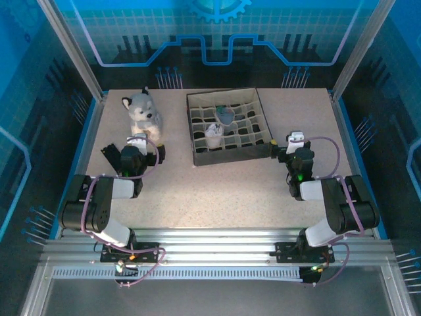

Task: Roll the socks

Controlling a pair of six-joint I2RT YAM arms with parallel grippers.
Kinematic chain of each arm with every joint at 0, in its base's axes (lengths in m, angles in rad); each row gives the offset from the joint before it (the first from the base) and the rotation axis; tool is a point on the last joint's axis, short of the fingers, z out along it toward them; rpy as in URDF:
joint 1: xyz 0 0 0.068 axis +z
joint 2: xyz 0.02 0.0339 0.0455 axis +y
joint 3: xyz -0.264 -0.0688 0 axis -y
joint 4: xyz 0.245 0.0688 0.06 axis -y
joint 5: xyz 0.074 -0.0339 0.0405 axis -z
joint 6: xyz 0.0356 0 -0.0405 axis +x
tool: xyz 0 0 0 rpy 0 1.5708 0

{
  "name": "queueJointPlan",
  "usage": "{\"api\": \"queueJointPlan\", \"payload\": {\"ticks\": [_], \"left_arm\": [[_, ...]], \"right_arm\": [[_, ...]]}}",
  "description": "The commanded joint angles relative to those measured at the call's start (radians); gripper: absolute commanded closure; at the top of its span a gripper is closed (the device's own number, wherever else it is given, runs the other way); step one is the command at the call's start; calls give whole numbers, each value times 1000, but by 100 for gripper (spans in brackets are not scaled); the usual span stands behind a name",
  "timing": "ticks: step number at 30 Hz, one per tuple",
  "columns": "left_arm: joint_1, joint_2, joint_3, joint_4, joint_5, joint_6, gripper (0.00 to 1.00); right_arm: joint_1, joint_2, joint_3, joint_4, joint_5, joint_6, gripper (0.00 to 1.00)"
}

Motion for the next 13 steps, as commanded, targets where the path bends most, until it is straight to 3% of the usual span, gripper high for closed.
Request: {"api": "queueJointPlan", "payload": {"ticks": [1, 13], "left_arm": [[8, 6, -10, 32, 23, -17, 1], [5, 8, -7, 27, 27, -13, 1]], "right_arm": [[-13, 11, 4, -78, -2, -24, 0], [-13, 11, 4, -80, -2, -24, 0]]}}
